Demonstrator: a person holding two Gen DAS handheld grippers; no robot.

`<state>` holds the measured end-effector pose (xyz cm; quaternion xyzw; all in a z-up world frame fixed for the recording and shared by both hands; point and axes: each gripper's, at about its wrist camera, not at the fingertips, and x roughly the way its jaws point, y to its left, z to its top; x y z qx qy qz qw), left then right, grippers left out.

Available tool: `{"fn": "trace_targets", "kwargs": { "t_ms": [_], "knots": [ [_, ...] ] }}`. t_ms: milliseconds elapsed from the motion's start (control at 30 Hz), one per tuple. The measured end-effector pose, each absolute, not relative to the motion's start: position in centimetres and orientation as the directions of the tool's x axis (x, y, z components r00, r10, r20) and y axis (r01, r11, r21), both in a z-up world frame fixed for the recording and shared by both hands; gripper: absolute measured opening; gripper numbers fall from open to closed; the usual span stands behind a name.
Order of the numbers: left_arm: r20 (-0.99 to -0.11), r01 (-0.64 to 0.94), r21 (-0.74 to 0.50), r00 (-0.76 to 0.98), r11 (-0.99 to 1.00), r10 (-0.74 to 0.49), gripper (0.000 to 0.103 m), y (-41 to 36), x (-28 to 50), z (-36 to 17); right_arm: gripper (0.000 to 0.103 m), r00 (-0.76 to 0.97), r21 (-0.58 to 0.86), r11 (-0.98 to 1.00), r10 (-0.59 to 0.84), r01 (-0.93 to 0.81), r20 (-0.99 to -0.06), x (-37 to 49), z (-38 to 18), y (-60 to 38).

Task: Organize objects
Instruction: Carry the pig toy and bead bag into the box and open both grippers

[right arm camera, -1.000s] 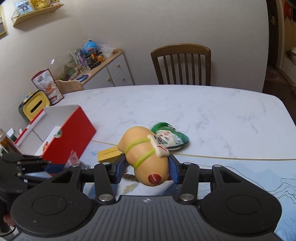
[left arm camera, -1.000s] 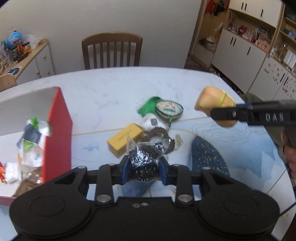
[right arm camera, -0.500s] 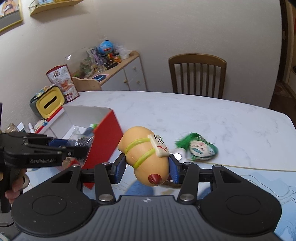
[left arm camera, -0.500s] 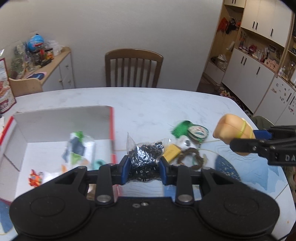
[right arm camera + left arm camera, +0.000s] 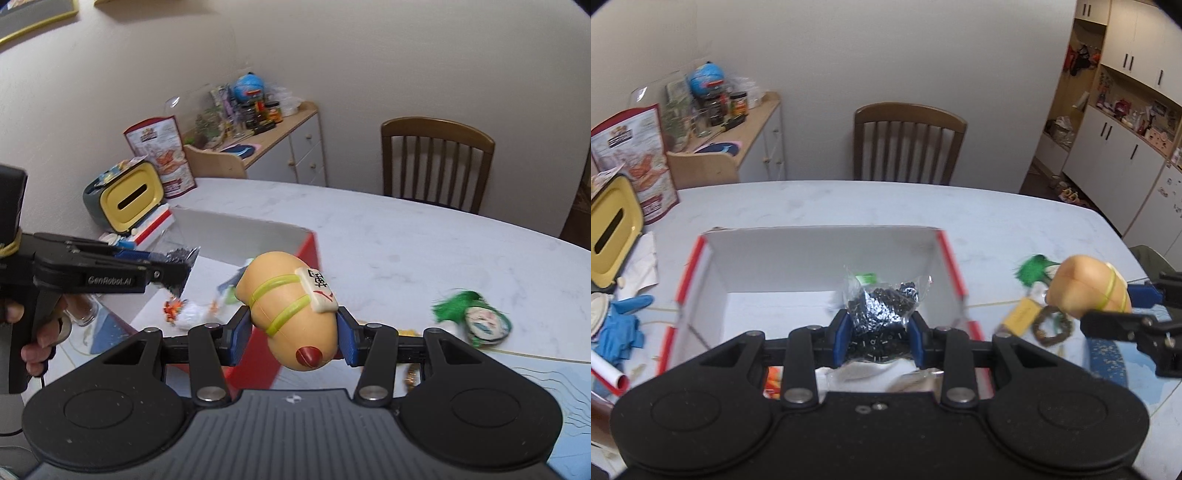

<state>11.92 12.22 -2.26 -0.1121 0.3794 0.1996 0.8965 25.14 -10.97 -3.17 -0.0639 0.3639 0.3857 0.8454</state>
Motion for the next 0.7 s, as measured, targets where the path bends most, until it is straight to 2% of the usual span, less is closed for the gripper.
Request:
{"fn": "trace_targets", "kwargs": {
  "t_ms": [333,700],
  "knots": [
    [-0.748,-0.467,-0.005,0.588,0.884,0.307,0.031,17.5,10.6,-3.2,0.048,0.403,0.160,0.667,0.604,-0.727,-0.687,23.8,-4.3,-3.3],
    [-0.796,-0.442,0.038,0.529,0.896,0.294,0.031,21.1,13.3,-5.8,0.048,0.351,0.131,0.644,0.563,-0.754,-0.748,24.1,-7.6,3.3]
  ]
}}
